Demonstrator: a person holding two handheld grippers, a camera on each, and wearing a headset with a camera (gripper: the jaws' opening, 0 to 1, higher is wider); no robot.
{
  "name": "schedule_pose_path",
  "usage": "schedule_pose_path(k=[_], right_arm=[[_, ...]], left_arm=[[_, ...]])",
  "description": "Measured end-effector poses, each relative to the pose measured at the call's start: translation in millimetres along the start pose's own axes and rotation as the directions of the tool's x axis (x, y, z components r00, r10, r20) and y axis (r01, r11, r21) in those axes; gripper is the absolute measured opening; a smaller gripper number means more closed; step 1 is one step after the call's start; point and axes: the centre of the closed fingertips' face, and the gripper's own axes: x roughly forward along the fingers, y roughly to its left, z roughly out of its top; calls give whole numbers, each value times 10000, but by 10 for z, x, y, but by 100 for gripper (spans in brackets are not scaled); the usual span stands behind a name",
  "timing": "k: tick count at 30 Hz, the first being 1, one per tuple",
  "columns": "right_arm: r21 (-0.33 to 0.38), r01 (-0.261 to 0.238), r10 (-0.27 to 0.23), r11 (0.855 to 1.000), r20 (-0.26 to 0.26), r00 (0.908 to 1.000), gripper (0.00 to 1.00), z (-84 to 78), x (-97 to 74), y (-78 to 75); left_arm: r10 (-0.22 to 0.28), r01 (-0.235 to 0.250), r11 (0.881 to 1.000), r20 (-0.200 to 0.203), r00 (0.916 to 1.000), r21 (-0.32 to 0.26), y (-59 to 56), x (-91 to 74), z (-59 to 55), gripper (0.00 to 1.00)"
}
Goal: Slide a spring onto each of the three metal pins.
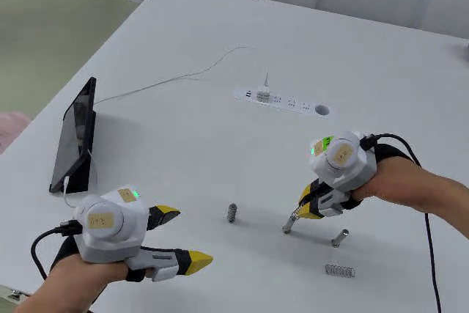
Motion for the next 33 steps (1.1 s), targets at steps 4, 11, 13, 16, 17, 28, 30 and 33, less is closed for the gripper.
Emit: schedule_pose_path(k=[4, 11, 13, 16, 17, 28, 30, 33], right_arm=[[-39, -56, 56, 10000, -54, 10000, 12, 2, 31, 11], [-192, -119, 116, 9997, -159, 9998, 12, 6, 98, 15], [-252, -130, 124, 9996, -208, 9997, 12, 6, 119, 21], [-322, -142, 134, 9994, -238, 9996, 12, 5, 149, 29], [-326, -161, 153, 9993, -246, 9996, 12, 3, 158, 33], [-509, -216, 193, 9985, -456, 9988, 12, -34, 262, 37], [-563, -246, 215, 9981, -545, 9983, 12, -48, 285, 40], [-656, -257, 217, 9975, -617, 9979, 12, -57, 311, 37]], left_arm=[[42, -42, 10000, 0, 10000, -39, 11, -13, -10, 65], [68, -68, 10000, -44, 10000, -72, 21, -26, -36, 65], [72, -73, 10000, -56, 10000, -67, 22, -27, -37, 65], [84, -84, 9999, -40, 10000, -80, 16, -30, -25, 65], [92, -92, 9999, -34, 10000, -79, 13, -33, -18, 65], [65, -65, 9999, -49, 10000, -81, 5, -30, -18, 64], [69, -70, 9999, -68, 10000, -89, 4, -34, -23, 64], [80, -80, 9999, -75, 9999, -107, 12, -38, -30, 64]])
